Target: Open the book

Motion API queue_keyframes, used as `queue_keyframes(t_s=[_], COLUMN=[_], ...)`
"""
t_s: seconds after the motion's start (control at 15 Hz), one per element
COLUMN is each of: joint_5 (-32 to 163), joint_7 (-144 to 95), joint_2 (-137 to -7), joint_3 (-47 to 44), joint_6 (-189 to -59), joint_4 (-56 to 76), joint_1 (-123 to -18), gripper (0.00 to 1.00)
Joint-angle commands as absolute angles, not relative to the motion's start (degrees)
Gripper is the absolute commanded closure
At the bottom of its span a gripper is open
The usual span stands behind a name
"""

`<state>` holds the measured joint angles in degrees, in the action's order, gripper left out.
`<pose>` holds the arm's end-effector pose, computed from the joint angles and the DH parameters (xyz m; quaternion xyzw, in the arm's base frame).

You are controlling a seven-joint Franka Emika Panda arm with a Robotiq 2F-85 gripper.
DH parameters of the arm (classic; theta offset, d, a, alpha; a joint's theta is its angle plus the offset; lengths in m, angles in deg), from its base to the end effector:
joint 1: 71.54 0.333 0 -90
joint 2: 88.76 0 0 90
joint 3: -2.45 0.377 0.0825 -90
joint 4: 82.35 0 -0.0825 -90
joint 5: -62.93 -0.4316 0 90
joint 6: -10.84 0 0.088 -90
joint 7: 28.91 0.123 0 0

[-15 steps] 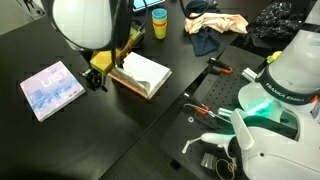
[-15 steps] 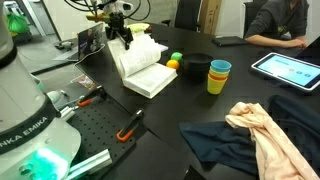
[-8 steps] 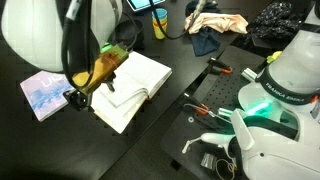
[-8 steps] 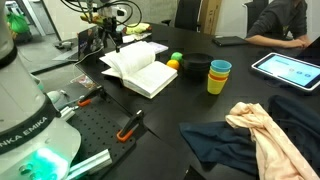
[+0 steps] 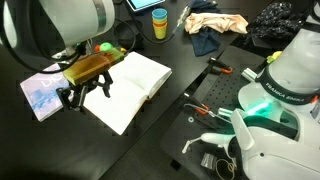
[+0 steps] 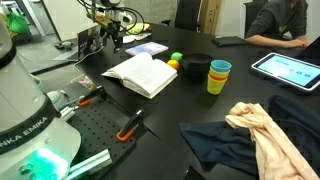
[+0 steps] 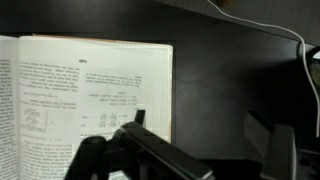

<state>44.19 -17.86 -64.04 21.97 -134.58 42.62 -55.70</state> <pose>0.4917 0.3501 0.1952 -0.9850 -0.0602 0.0927 0.1324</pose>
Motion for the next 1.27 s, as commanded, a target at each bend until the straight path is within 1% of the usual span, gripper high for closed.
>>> queue_keyframes(t_s=[0.0, 0.73, 1.0, 1.2], joint_5=[44.0, 59.6, 61.6, 58.7], joint_7=[-19.2, -10.7, -7.5, -8.0], joint_2=[-64.4, -70.5, -74.5, -77.3], joint_3=[20.6, 8.2, 6.7, 7.7], joint_6=[-132.5, -127.0, -125.1, -122.2], joint_4=[41.4, 45.6, 47.2, 48.2], joint_1=[-56.6, -56.2, -57.3, -58.8], gripper=[0.00, 0.00, 0.00, 0.00])
